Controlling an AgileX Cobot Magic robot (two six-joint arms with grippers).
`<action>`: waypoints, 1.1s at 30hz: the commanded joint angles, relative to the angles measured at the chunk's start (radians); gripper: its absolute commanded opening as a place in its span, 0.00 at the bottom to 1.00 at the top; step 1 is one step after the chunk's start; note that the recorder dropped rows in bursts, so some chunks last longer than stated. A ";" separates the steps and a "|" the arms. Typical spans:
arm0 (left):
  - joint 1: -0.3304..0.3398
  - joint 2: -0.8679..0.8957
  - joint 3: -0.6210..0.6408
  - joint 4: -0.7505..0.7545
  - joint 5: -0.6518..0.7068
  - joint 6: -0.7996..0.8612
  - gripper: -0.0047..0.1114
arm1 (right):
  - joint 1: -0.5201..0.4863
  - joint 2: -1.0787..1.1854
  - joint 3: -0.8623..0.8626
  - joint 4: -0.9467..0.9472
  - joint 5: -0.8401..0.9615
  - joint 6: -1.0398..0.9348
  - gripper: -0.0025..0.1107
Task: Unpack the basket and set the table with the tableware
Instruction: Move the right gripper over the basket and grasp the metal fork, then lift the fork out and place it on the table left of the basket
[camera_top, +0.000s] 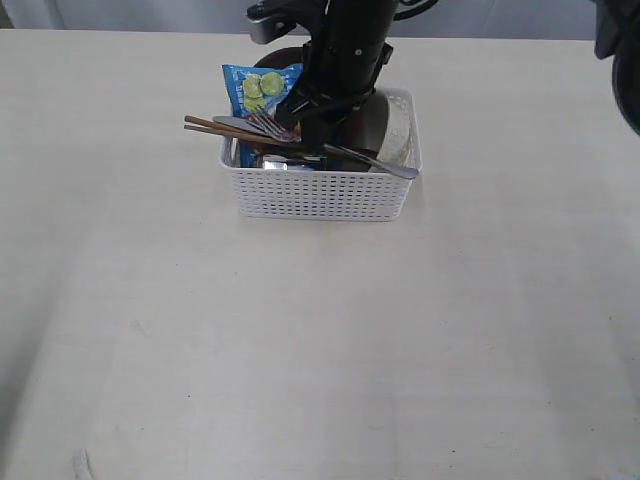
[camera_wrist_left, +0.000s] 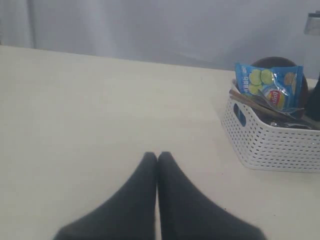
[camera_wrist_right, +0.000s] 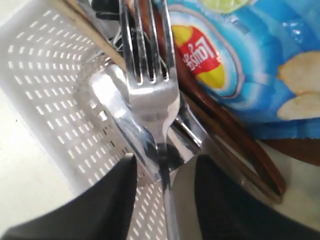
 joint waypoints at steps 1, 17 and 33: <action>0.001 -0.004 0.003 -0.004 -0.011 0.001 0.04 | -0.006 0.025 -0.007 0.004 0.000 -0.016 0.35; 0.001 -0.004 0.003 -0.014 -0.011 0.001 0.04 | -0.006 -0.052 -0.007 -0.008 0.000 -0.018 0.02; 0.001 -0.004 0.003 -0.012 -0.011 0.001 0.04 | 0.419 -0.193 0.110 0.046 -0.299 0.864 0.02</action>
